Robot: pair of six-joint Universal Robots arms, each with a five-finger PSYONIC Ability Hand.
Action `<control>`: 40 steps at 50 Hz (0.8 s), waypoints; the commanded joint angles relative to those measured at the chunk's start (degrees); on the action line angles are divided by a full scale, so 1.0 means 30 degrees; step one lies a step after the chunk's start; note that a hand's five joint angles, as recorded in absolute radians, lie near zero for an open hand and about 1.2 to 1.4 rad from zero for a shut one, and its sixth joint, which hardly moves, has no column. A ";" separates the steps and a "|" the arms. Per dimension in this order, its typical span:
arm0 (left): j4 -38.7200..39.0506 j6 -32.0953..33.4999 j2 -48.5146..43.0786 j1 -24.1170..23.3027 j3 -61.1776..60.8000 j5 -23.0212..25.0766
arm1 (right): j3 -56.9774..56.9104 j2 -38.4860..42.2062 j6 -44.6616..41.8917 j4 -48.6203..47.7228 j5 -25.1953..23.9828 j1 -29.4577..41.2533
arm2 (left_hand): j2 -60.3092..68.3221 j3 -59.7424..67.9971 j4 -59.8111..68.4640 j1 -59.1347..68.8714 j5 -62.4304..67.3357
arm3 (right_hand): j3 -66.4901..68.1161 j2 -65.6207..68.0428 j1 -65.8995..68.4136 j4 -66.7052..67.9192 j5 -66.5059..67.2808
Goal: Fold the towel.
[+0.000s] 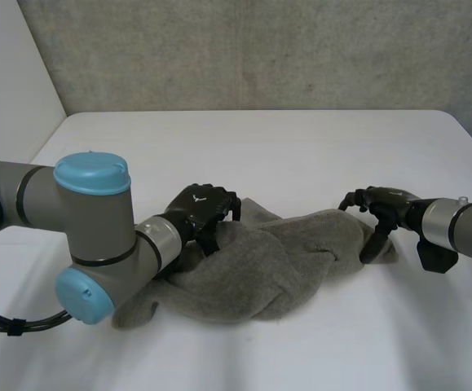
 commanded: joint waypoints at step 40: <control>0.8165 0.1256 0.4455 0.1092 0.1711 -0.4261 | -0.0331 -0.5066 -0.1882 -1.2504 0.4607 0.3646 | 1.4090 1.4092 1.4101 1.4055 1.4120 | 2.0285 2.0548 2.0235 2.0299 2.0001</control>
